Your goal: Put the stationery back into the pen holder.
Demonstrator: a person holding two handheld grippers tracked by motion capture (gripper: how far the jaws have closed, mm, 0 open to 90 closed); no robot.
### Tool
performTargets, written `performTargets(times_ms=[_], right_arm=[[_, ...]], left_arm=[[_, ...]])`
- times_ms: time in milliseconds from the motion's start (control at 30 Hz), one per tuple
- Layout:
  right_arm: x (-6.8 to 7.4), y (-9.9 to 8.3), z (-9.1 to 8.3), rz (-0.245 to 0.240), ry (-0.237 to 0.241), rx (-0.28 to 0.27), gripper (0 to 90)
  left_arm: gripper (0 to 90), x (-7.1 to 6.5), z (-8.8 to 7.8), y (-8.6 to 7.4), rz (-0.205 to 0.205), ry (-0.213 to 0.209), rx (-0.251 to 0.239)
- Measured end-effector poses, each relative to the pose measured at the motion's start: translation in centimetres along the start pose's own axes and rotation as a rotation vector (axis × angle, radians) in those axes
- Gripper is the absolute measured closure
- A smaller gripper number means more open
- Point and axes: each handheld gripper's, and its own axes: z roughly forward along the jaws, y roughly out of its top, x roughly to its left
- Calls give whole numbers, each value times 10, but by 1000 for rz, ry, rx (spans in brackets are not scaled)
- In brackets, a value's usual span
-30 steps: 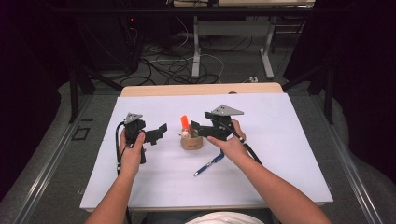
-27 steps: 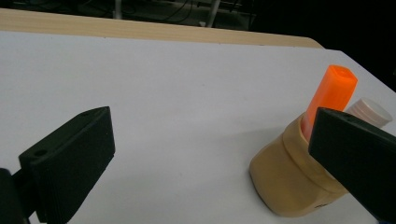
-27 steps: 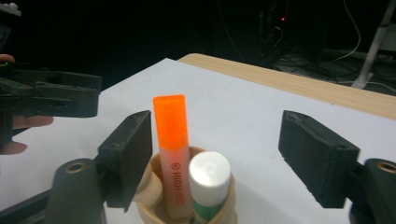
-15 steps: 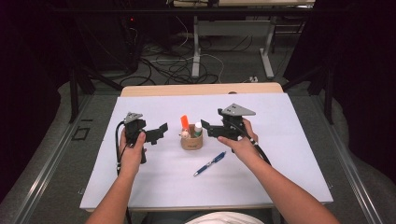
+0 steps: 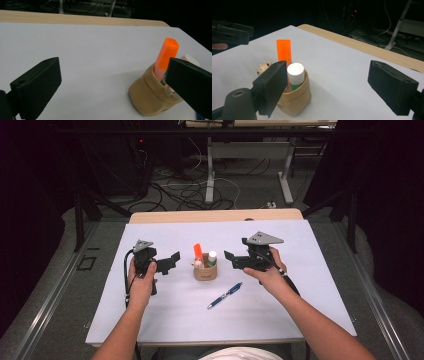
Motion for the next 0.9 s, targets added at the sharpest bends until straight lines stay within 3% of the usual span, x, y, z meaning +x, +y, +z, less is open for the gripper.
performTargets(times_ms=[100, 267, 600, 700, 900], right_arm=[[-2, 1, -2, -35, 28, 2, 168], [-3, 7, -5, -164, 62, 78, 181], [1, 21, -7, -299, 125, 175, 146], [4, 22, -6, -380, 141, 225, 163], [14, 21, -1, -591, 199, 301, 232]], left_arm=[[3, 0, 0, 0, -1, -1, 0], [3, 1, 1, 0, -2, -4, 2], [3, 3, 1, 0, -1, -8, 8], [3, 4, 0, 0, 2, -8, 6], [4, 6, -1, 0, -3, -8, 5]])
